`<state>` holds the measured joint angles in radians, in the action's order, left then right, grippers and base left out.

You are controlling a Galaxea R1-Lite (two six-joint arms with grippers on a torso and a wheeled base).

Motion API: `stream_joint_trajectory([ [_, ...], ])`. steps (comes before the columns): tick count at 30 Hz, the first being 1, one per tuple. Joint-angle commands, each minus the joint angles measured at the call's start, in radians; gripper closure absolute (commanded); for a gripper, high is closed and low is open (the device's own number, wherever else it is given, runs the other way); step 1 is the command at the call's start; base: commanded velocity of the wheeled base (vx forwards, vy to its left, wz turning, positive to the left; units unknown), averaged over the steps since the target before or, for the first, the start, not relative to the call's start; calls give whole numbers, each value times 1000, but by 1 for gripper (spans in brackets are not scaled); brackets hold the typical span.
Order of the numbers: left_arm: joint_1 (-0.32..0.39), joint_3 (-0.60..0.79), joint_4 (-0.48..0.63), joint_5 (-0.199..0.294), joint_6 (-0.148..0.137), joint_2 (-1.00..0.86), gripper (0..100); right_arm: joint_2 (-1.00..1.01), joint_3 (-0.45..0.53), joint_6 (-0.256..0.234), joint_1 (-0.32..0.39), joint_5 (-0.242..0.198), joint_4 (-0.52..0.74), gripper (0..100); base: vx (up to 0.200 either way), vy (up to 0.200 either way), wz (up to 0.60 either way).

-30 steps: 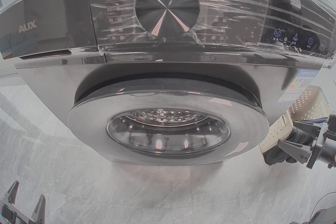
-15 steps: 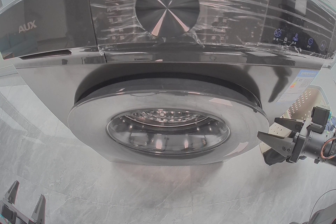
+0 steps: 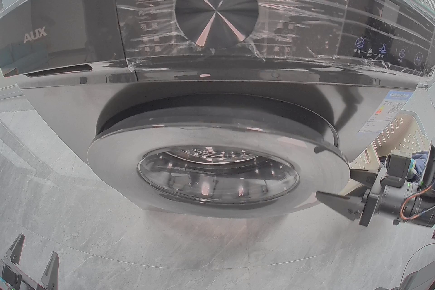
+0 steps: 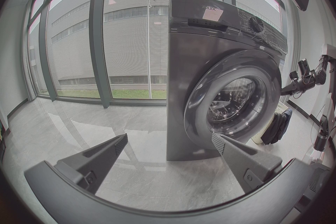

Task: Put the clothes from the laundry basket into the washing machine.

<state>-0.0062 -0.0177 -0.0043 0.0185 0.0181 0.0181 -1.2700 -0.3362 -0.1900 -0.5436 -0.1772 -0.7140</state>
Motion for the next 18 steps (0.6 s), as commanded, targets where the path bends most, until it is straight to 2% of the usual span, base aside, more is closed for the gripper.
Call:
stream_joint_trajectory([
  [1,0,18,0,0,0,-17,0,38,52,6,-10,-7,4,0,0,0,0],
  [9,0,18,0,0,0,-17,0,55,52,12,2,-22,5,0,0,0,0],
  [15,0,18,0,0,2,-17,0,34,65,15,-9,-22,7,0,-200,0,0],
  [18,0,18,0,-2,0,-17,0,32,77,17,-10,-24,7,0,0,0,0],
])
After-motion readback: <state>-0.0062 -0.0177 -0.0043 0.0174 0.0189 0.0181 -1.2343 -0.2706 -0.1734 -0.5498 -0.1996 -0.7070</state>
